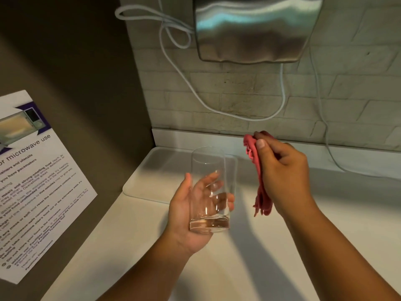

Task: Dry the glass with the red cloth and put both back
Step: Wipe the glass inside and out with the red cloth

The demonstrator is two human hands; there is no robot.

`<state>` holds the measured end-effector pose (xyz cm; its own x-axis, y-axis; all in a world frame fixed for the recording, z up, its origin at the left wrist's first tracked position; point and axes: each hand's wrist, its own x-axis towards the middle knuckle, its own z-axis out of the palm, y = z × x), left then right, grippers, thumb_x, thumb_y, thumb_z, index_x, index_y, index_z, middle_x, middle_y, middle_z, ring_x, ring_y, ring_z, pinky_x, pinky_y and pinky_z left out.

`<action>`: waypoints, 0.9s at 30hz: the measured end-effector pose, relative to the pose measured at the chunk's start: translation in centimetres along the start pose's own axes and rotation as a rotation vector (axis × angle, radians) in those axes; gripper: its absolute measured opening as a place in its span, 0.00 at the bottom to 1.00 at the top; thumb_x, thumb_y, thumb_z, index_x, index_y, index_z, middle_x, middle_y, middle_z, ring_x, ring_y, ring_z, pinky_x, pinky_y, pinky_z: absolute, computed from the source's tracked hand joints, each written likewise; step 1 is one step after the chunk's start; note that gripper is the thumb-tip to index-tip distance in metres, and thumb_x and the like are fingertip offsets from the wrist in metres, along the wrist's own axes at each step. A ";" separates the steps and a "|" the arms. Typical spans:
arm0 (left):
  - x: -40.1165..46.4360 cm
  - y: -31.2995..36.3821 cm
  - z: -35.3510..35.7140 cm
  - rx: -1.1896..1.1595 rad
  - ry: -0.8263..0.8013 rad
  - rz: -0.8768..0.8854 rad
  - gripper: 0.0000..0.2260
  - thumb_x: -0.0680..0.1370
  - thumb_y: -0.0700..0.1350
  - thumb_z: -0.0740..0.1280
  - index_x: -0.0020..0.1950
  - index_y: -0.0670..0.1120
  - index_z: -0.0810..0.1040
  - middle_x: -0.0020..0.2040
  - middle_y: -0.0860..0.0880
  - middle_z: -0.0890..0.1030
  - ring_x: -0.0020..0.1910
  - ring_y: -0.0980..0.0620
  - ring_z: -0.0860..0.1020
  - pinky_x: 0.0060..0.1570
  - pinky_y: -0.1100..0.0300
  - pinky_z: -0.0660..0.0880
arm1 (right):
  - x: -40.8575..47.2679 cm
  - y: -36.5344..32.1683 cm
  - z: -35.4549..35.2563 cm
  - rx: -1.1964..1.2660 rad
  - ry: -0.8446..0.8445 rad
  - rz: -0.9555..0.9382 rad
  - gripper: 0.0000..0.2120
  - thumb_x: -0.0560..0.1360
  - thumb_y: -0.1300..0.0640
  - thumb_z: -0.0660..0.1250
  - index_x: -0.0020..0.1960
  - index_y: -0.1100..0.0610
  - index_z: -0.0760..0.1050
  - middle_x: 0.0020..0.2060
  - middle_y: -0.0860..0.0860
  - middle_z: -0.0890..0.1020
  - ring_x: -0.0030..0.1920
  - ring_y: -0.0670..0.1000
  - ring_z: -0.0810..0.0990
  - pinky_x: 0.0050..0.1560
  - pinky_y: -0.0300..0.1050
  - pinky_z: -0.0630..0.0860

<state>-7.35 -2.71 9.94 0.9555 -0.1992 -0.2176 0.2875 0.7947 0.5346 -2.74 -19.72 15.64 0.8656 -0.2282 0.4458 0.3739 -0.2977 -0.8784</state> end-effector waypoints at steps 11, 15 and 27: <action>0.7 -0.2 -0.3 0.202 0.004 0.107 0.35 0.74 0.68 0.69 0.67 0.42 0.82 0.58 0.40 0.84 0.45 0.40 0.86 0.46 0.47 0.83 | -3.6 -2.9 -0.7 -0.010 -0.082 -0.099 0.14 0.79 0.52 0.67 0.63 0.46 0.79 0.49 0.47 0.81 0.52 0.36 0.78 0.52 0.23 0.69; 0.5 0.2 0.1 0.352 0.000 0.131 0.31 0.77 0.67 0.65 0.65 0.43 0.83 0.67 0.33 0.77 0.62 0.37 0.75 0.67 0.41 0.70 | -5.8 -3.7 0.0 -0.022 -0.131 -0.200 0.18 0.76 0.47 0.64 0.64 0.49 0.80 0.47 0.46 0.77 0.50 0.41 0.78 0.50 0.26 0.72; 0.2 -0.7 -1.3 0.185 -0.055 0.000 0.32 0.76 0.69 0.64 0.61 0.44 0.87 0.54 0.40 0.88 0.57 0.42 0.86 0.56 0.49 0.83 | -8.4 -3.3 1.8 -0.193 -0.462 -0.360 0.16 0.77 0.52 0.61 0.62 0.52 0.79 0.55 0.51 0.81 0.56 0.51 0.79 0.56 0.50 0.76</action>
<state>-7.42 -2.56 8.51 0.9562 -0.2341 -0.1757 0.2900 0.6765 0.6769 -10.62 -15.17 14.47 0.7676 0.3299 0.5495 0.6394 -0.4542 -0.6205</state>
